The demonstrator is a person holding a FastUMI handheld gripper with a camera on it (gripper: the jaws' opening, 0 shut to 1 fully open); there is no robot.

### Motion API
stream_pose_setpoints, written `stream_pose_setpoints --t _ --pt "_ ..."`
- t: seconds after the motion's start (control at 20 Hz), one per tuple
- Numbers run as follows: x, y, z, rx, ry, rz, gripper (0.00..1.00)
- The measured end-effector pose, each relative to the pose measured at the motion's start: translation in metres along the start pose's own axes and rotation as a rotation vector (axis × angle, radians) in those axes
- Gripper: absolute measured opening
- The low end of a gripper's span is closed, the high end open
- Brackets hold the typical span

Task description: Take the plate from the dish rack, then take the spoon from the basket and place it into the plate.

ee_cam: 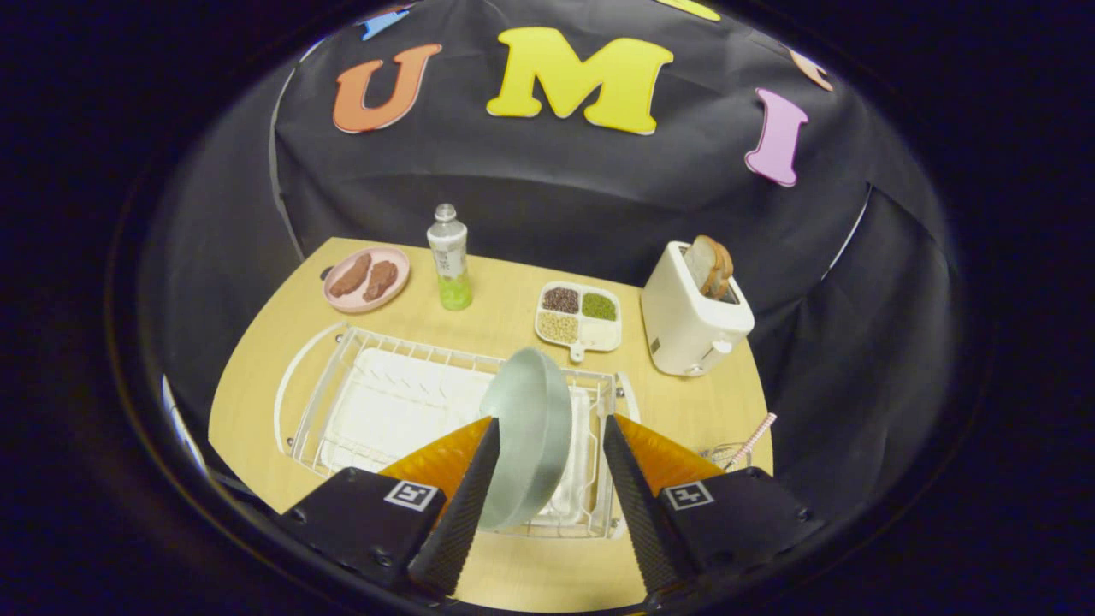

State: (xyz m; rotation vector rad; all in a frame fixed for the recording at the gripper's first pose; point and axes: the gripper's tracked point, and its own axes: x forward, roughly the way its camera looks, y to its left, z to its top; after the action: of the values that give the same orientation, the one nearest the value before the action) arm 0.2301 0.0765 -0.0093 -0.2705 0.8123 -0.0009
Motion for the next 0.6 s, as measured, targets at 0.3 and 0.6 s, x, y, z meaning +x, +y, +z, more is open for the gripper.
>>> stream_pose_setpoints --t 0.3,0.6 --pt "0.035 -0.005 0.0 -0.014 0.213 -0.099 0.38" --pt "0.038 0.005 -0.006 -0.068 0.33 -0.146 0.28"
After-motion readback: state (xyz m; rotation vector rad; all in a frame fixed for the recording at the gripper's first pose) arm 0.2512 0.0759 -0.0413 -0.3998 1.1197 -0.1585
